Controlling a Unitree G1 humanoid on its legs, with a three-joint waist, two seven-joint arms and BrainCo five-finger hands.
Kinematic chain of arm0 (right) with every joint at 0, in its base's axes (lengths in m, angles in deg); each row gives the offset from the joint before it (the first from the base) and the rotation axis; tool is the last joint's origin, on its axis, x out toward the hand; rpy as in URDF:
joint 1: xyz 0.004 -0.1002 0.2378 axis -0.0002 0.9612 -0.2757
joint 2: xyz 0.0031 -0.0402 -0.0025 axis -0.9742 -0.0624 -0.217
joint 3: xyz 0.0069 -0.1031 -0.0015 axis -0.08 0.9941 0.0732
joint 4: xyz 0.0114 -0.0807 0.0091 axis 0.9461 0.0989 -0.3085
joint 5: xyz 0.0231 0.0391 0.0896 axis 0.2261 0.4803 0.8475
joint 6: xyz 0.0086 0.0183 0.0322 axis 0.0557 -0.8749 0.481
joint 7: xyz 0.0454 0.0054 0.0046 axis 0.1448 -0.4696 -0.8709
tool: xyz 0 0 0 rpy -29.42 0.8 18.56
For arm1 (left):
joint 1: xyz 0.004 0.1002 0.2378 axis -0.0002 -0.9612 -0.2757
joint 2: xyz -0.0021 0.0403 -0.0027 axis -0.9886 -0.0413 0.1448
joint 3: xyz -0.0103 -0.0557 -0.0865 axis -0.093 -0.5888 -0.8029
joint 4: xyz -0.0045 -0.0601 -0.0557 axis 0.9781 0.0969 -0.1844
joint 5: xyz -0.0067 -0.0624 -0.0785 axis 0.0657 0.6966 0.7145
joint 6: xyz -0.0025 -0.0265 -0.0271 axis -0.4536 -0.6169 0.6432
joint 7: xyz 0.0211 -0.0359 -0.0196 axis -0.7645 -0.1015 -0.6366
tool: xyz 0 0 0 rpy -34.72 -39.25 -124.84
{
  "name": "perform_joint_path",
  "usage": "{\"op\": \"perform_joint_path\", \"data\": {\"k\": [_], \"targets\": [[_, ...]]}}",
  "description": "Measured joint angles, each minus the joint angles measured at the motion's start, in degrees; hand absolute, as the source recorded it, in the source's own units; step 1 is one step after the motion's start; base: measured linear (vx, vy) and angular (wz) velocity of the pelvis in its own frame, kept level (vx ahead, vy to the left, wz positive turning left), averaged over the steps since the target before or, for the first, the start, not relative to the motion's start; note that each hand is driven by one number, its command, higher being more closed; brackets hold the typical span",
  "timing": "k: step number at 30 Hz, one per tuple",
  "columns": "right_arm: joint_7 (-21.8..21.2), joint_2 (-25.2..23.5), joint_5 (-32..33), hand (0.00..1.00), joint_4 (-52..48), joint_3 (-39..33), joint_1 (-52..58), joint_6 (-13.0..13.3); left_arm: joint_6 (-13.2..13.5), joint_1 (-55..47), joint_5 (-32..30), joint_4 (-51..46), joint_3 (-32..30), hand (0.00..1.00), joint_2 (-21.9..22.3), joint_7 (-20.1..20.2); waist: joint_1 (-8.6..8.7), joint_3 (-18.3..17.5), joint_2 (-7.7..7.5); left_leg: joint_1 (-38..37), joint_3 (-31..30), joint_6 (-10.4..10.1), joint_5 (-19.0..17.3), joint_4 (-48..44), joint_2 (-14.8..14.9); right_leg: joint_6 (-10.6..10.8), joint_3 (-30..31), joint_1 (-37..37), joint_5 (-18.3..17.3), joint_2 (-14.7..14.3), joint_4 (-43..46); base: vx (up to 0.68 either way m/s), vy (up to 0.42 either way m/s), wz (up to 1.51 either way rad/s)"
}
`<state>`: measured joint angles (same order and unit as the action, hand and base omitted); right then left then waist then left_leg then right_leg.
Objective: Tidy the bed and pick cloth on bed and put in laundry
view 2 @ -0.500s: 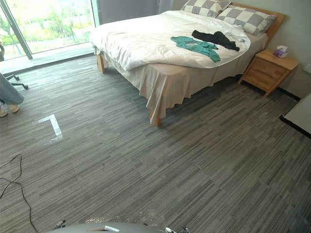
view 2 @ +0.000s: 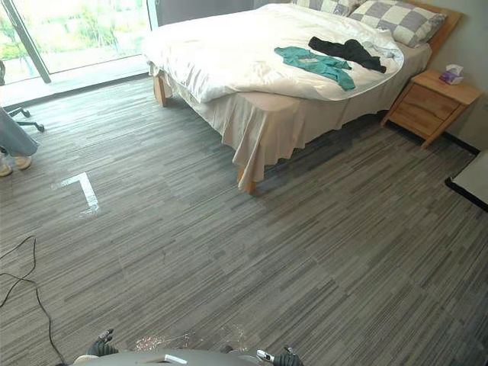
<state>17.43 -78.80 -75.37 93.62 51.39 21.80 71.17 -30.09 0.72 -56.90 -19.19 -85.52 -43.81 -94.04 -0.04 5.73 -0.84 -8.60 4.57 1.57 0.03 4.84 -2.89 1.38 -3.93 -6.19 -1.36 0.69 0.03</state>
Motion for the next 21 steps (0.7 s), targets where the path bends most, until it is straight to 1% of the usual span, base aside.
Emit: {"op": "perform_joint_path", "data": {"k": [3,4,5,11,16,21], "targets": [[0.1,0.0,0.1,0.0,0.0,0.1,0.0,0.1,0.0,0.0,0.0,0.0,0.1,0.0,0.0,0.0,0.02,0.1,0.0,-0.2,0.2,0.1,0.2,0.1,0.0,0.3,0.1,-0.2,-0.1,0.0,-0.1,-0.14,-0.026,-0.01],[0.1,0.0,0.2,0.0,-0.1,0.1,0.1,0.1,0.0,-0.1,0.0,0.1,0.1,0.0,0.0,0.0,0.15,0.3,-0.3,-0.3,0.2,-0.1,0.1,0.1,0.0,0.4,0.1,-0.5,0.1,0.0,-0.5,-0.13,-0.016,0.0],[0.1,0.0,0.2,0.0,-0.1,0.1,0.2,0.1,0.0,-0.1,0.0,0.1,0.1,0.0,0.0,0.0,0.14,0.5,-0.06,-0.3,0.3,-0.1,0.1,0.1,0.0,0.4,0.1,-0.6,0.2,0.0,-0.7,-0.11,-0.006,-0.01],[0.1,0.0,0.2,0.0,0.0,0.1,0.2,0.1,0.1,0.0,0.1,0.5,0.1,0.0,0.0,-0.3,0.39,0.5,-0.14,0.5,1.2,0.3,-0.2,0.1,0.0,0.7,0.3,-0.5,0.6,0.1,-2.7,-0.05,0.01,-0.09],[0.2,0.0,0.7,0.0,0.1,-0.2,0.2,0.1,0.1,0.3,0.1,1.0,0.1,0.0,0.0,-0.4,0.59,0.4,-0.21,0.6,2.0,0.2,-0.8,0.1,-0.2,1.1,0.6,-0.5,1.9,0.4,-3.1,0.05,0.011,-0.1],[0.1,-0.3,0.9,0.0,0.7,-1.5,0.0,0.0,0.1,0.6,0.0,1.0,0.1,0.0,0.0,-0.4,0.61,0.1,-0.06,0.6,3.3,0.3,-1.1,0.1,-0.1,0.6,1.6,0.4,2.0,0.1,-2.9,0.08,-0.012,-0.13]]}}
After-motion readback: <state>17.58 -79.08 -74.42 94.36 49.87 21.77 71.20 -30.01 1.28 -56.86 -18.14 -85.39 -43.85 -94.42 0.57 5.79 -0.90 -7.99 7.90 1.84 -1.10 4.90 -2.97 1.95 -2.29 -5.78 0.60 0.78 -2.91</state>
